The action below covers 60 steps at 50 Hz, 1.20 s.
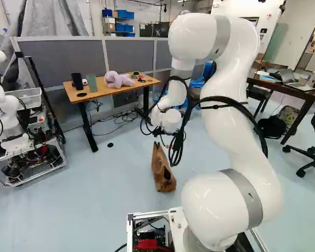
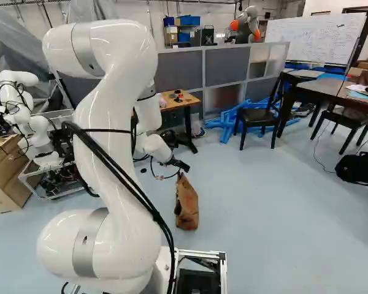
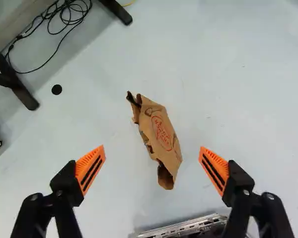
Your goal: Pick up the bag on the ground and place it on the table
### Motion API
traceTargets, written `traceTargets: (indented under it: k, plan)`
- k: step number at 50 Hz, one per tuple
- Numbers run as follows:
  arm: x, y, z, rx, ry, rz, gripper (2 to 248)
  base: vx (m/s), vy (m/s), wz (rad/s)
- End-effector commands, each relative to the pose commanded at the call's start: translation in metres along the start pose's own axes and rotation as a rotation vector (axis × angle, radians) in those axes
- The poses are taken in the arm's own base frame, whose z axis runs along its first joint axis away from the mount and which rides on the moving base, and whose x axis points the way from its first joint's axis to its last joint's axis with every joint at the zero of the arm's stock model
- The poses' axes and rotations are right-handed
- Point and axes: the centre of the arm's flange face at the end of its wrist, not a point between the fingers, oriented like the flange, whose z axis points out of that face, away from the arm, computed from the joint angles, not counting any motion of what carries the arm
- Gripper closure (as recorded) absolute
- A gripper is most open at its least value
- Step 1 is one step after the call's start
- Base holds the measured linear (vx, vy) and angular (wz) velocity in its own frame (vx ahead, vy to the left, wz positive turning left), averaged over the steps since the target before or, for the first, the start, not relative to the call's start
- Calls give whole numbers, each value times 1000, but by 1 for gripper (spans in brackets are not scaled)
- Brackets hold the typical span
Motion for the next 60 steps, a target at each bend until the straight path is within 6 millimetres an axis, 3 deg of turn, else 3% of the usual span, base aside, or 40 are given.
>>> traceTargets:
  k: [33,60]
  plan:
    - [-5,-5,50,-14,-42,-11,3,0,0,0]
    - [-18,-6,86,-16,-82,-249,3,0,0,0]
